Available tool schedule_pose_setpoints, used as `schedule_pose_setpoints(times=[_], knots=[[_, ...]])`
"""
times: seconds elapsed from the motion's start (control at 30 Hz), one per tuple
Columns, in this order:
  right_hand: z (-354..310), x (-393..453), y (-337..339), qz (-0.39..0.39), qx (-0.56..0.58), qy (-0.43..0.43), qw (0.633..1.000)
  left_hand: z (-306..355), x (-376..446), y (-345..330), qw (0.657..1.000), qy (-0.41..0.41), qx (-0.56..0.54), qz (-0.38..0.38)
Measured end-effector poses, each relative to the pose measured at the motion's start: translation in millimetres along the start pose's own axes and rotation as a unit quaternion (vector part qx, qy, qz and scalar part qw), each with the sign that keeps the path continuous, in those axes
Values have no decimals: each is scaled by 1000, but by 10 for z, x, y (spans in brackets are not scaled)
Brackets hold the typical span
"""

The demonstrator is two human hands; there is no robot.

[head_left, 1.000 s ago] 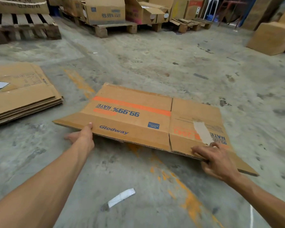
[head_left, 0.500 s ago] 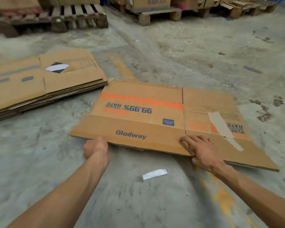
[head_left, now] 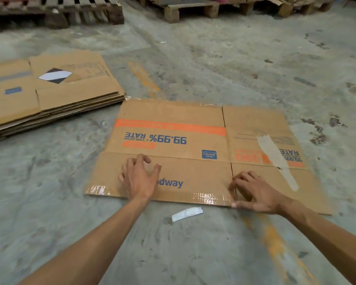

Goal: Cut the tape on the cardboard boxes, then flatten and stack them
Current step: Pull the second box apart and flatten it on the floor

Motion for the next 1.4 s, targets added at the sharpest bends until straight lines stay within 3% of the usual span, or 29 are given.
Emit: schedule_pose_setpoints(times=[0.1,0.2,0.27,0.33,0.47,0.63,0.73,0.8,0.9,0.97,1.1,1.23,1.33,1.4], knots=[[119,222,103,1,73,-59,996,192,182,-440,983,-74,82,-144],[369,586,208,59,123,-154,979,394,450,-794,961,-100,146,-213],[505,842,214,48,126,-195,972,535,626,-1038,944,-113,182,-250],[584,1049,191,40,97,-210,972,629,732,-1230,932,-145,224,-243],[636,1205,134,104,18,-228,968,613,804,-1387,934,-174,258,-178],[641,1233,173,76,39,-215,973,751,878,-1294,930,-169,270,-183],[965,1215,338,85,54,-192,976,927,1229,-1331,936,-156,241,-201],[1347,1105,372,97,49,-236,966,897,1417,-1402,933,-163,245,-205],[1842,866,260,128,57,-362,922,779,1452,-1491,934,-185,249,-178],[1921,865,234,127,48,-381,915,766,1455,-1506,935,-187,248,-173],[1911,889,235,119,61,-375,917,771,1471,-1500,933,-168,255,-192],[1755,878,260,86,105,-355,925,759,1458,-1536,910,-140,270,-281],[993,794,191,32,107,-161,981,655,1201,-1416,903,-170,266,-291],[374,572,17,-37,68,-14,997,523,940,-1299,897,-203,267,-286]])
Point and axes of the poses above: each hand's wrist, its own x-axis towards the middle knuckle, its own y-axis out of the back of the hand, z = x × y, the point moved 8 cm from there along x, towards the middle knuckle, and after that the axes turned 5 degrees about -z, right-handed, at the moved point
